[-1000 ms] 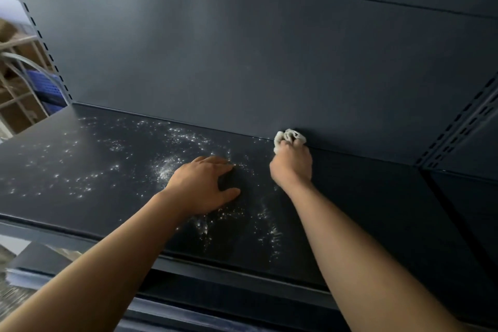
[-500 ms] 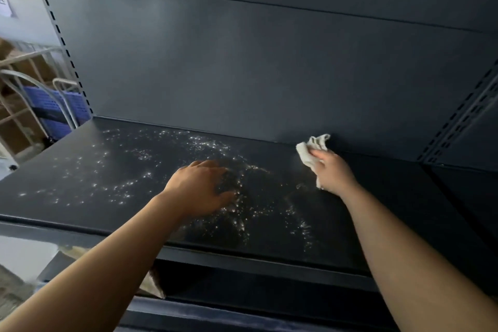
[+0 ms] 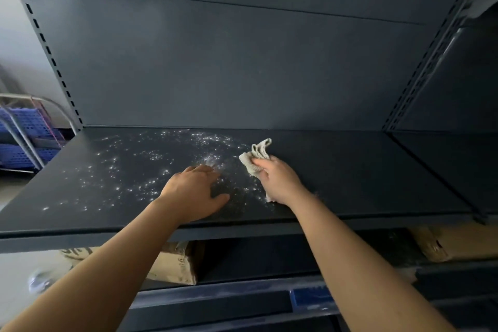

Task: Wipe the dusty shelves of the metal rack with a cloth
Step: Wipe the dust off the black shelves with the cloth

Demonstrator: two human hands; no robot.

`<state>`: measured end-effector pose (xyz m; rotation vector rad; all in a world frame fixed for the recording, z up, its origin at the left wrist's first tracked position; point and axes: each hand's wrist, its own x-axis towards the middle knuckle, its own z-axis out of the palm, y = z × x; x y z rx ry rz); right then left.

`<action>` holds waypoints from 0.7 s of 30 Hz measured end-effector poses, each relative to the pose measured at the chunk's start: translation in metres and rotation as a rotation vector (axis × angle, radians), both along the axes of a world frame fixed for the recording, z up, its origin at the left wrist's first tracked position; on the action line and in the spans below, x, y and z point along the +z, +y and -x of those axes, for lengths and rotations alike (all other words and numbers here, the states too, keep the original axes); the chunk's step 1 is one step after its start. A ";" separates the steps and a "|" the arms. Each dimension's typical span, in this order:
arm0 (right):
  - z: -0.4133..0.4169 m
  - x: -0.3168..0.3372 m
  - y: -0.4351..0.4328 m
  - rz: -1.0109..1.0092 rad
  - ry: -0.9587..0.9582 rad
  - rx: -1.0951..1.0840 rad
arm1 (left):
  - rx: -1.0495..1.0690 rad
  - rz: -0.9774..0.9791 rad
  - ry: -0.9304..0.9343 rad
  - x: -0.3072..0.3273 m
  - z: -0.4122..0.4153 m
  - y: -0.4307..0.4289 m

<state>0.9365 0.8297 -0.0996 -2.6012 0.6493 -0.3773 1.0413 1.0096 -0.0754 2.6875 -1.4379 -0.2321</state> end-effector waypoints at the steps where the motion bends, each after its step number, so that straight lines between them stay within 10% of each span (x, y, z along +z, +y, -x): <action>1: 0.004 0.003 -0.001 -0.036 0.007 0.012 | -0.010 -0.003 -0.003 0.000 0.000 0.004; 11: 0.106 -0.006 -0.059 0.021 0.071 -0.530 | -0.018 0.040 0.001 -0.011 -0.006 0.034; 21: 0.032 -0.006 0.064 0.021 -0.121 -0.211 | -0.010 0.019 0.026 -0.012 -0.009 0.032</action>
